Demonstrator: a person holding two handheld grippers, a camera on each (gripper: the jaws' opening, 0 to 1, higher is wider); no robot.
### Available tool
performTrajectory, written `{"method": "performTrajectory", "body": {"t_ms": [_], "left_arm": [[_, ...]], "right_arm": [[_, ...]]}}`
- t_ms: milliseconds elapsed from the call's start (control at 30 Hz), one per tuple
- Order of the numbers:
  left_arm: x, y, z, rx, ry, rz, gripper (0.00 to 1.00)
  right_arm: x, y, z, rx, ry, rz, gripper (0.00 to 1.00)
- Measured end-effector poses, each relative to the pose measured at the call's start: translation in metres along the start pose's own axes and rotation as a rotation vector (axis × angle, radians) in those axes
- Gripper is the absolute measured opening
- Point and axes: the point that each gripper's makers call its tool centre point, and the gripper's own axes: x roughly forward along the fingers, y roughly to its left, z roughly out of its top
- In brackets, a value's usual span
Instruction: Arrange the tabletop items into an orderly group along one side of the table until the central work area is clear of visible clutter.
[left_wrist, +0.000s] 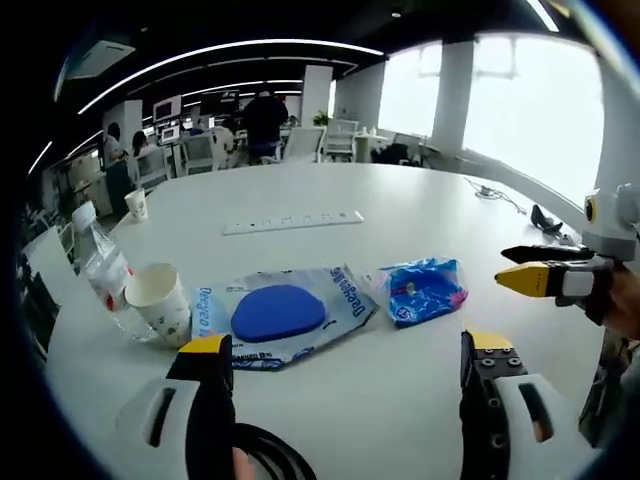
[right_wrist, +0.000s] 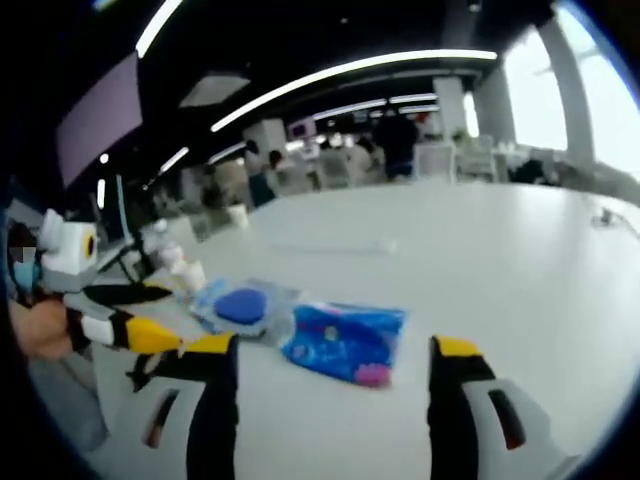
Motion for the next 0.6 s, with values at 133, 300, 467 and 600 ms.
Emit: {"method": "performTrajectory", "body": {"t_ms": [133, 300, 467, 600], "left_arm": [[-0.018, 0.018, -0.007, 0.001, 0.003, 0.007, 0.94], [-0.038, 0.043, -0.014, 0.005, 0.004, 0.016, 0.93], [-0.058, 0.072, -0.02, 0.002, 0.003, 0.03, 0.93], [-0.073, 0.097, -0.024, -0.007, -0.003, 0.046, 0.93]], "right_arm": [[-0.001, 0.022, -0.006, 0.008, 0.005, -0.004, 0.73], [0.0, 0.051, -0.009, 0.01, 0.006, -0.002, 0.73], [0.002, 0.077, -0.008, -0.001, 0.001, 0.003, 0.73], [0.002, 0.096, -0.008, -0.01, 0.001, 0.007, 0.73]]}}
